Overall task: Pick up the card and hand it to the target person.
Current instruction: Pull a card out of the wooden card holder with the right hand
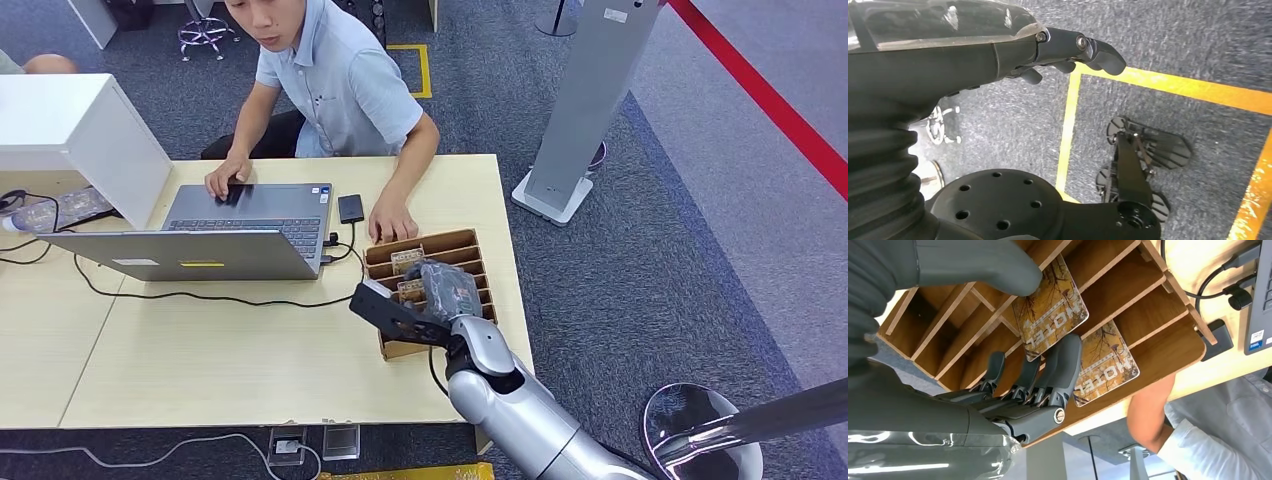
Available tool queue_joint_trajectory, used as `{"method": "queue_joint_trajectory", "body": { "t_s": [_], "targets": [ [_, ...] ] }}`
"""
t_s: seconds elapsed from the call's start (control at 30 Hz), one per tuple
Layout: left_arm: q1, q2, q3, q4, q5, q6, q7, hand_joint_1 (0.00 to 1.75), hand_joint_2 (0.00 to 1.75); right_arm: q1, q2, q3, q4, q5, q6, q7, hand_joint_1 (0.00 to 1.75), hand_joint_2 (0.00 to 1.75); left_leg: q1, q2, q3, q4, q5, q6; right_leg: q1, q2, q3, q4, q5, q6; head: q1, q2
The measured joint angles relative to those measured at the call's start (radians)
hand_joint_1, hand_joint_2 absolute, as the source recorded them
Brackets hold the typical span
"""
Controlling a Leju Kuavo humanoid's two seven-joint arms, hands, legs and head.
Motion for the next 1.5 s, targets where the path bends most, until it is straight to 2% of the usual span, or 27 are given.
{"method": "queue_joint_trajectory", "body": {
  "t_s": [1.0,1.1,1.2,1.33,1.5],
  "targets": [
    [0.0,0.0,-0.016,0.0,-0.016,-0.001,0.029,0.0,1.75,0.006,-0.006,-0.001,0.005,-0.007,0.005,0.017,0.83,1.75,0.0,0.0,0.0,0.0,0.0,0.0,0.0,0.0,0.0,0.0,0.0,0.0,0.0,0.0],
    [0.0,0.0,-0.016,0.0,-0.017,-0.004,0.03,0.0,1.75,0.008,-0.008,-0.001,0.005,-0.008,0.006,0.017,0.9,1.75,0.0,0.0,0.0,0.0,0.0,0.0,0.0,0.0,0.0,0.0,0.0,0.0,0.0,0.0],
    [0.0,0.0,-0.016,0.0,-0.017,-0.006,0.03,0.0,1.75,0.008,-0.009,-0.001,0.005,-0.008,0.006,0.017,1.04,1.75,0.0,0.0,0.0,0.0,0.0,0.0,0.0,0.0,0.0,0.0,0.0,0.0,0.0,0.0],
    [0.0,0.0,-0.016,0.0,-0.017,-0.006,0.029,0.0,1.75,0.008,-0.009,-0.003,0.005,-0.009,0.008,0.017,1.33,1.75,0.0,0.0,0.0,0.0,0.0,0.0,0.0,0.0,0.0,0.0,0.0,0.0,0.0,0.0],
    [0.0,0.0,-0.016,0.0,-0.017,-0.006,0.029,0.0,1.75,0.008,-0.009,-0.006,0.005,-0.011,0.007,0.015,1.49,1.75,0.0,0.0,0.0,0.0,0.0,0.0,0.0,0.0,0.0,0.0,0.0,0.0,0.0,0.0]
  ]
}}
